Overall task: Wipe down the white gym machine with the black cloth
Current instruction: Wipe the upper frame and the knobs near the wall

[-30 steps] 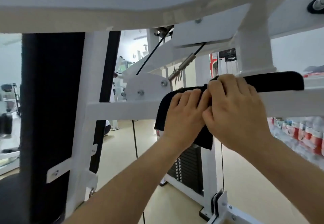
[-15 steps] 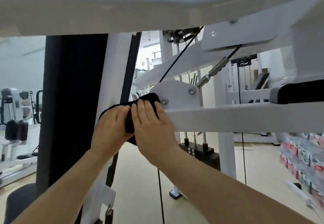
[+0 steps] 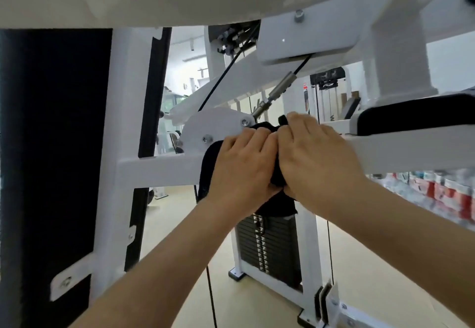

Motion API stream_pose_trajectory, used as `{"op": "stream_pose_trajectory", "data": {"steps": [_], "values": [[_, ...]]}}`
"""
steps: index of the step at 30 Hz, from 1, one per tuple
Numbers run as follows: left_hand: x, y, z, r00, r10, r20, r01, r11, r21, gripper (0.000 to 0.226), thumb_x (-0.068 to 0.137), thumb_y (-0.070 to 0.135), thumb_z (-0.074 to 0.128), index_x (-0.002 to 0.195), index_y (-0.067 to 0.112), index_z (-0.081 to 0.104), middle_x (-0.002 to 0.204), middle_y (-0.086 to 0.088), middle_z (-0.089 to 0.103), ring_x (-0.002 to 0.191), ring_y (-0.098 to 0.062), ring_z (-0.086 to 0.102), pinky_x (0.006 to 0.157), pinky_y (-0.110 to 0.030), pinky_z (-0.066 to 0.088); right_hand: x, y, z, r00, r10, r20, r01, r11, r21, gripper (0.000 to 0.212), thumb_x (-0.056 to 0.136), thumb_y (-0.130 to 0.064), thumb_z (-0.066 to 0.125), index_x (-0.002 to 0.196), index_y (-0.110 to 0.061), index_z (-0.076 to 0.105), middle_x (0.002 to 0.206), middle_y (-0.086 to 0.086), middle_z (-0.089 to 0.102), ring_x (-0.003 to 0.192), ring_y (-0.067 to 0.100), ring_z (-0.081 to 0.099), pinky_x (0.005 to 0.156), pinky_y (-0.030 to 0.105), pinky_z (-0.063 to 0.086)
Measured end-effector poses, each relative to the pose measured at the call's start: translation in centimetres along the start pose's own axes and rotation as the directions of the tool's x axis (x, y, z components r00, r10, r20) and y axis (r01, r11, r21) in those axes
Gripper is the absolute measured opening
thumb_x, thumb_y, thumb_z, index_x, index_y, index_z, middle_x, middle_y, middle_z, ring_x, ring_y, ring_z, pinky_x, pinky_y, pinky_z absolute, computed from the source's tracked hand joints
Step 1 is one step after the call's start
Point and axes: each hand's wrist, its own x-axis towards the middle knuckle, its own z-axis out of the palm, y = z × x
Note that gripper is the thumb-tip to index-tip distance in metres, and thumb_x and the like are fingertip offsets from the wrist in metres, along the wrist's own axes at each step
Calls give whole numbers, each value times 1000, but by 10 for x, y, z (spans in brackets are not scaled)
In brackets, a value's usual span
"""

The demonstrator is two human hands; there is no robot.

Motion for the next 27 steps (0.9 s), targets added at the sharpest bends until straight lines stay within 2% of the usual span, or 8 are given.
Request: {"op": "stream_pose_trajectory", "data": {"steps": [3, 4, 8, 14, 18, 21, 24, 27], "values": [[-5, -14, 9, 999, -12, -45, 12, 1000, -6, 53, 68, 45, 77, 106, 10, 64, 101, -3, 67, 97, -22, 59, 84, -34, 42, 13, 0, 5, 996, -88, -32, 90, 995, 52, 95, 84, -36, 69, 152, -16, 6, 131, 14, 48, 102, 31, 60, 88, 38, 42], [-15, -22, 9, 997, -36, -63, 36, 999, -5, 56, 66, 42, 80, 109, 11, 63, 105, -4, 68, 100, -21, 57, 88, -33, 40, 14, 0, 6, 991, -120, -59, 122, 992, 35, 93, 85, -38, 68, 153, -18, 7, 125, 11, 53, 101, 30, 61, 88, 38, 41], [-50, -55, 5, 990, -141, -18, 142, 988, 67, 74, 66, 31, 86, 130, 17, 51, 123, -8, 61, 114, -28, 55, 102, -41, 38, 2, 6, 23, 964, -179, -197, 189, 981, 37, 60, 80, -41, 69, 129, -10, 52, 108, 7, 65, 95, 28, 62, 86, 41, 46], [-32, -29, -9, 965, -253, 65, 251, 967, 44, 67, 63, 41, 85, 120, 14, 61, 114, -6, 66, 106, -29, 61, 95, -43, 42, -5, 0, 39, 887, -172, -429, 212, 976, 48, 39, 95, -19, 42, 128, -3, 56, 116, 14, 65, 114, 32, 59, 107, 46, 38], [5, 36, 0, 991, -136, 14, 137, 990, -21, 65, 62, 36, 85, 118, 14, 61, 111, -4, 69, 103, -26, 64, 91, -40, 46, -33, 42, 44, 883, -129, -450, 160, 987, 30, 40, 101, -9, 34, 132, 1, 56, 129, 19, 62, 124, 34, 56, 111, 46, 37], [18, 77, 14, 997, -75, -29, 73, 995, -74, 64, 69, 27, 81, 125, 8, 56, 122, -9, 64, 115, -27, 58, 103, -37, 36, -67, 87, 55, 875, -166, -454, 161, 986, -50, 45, 106, -8, 22, 145, 1, 42, 150, 20, 42, 141, 33, 39, 116, 50, 31], [5, 94, 18, 994, -47, -102, 33, 991, -133, 55, 86, 18, 64, 136, 2, 51, 136, -16, 56, 131, -31, 46, 118, -40, 22, -86, 106, 64, 872, -183, -453, 184, 982, -43, 44, 106, -4, 22, 146, 0, 41, 152, 19, 38, 142, 33, 35, 116, 51, 32], [-18, 102, 8, 993, 80, -83, -93, 983, -161, 48, 88, 30, 53, 130, 8, 59, 126, -14, 63, 123, -31, 48, 112, -42, 29, -107, 114, 71, 884, -146, -444, 168, 986, 11, 43, 105, -2, 24, 142, -2, 46, 148, 20, 45, 140, 36, 38, 113, 54, 35]]}}
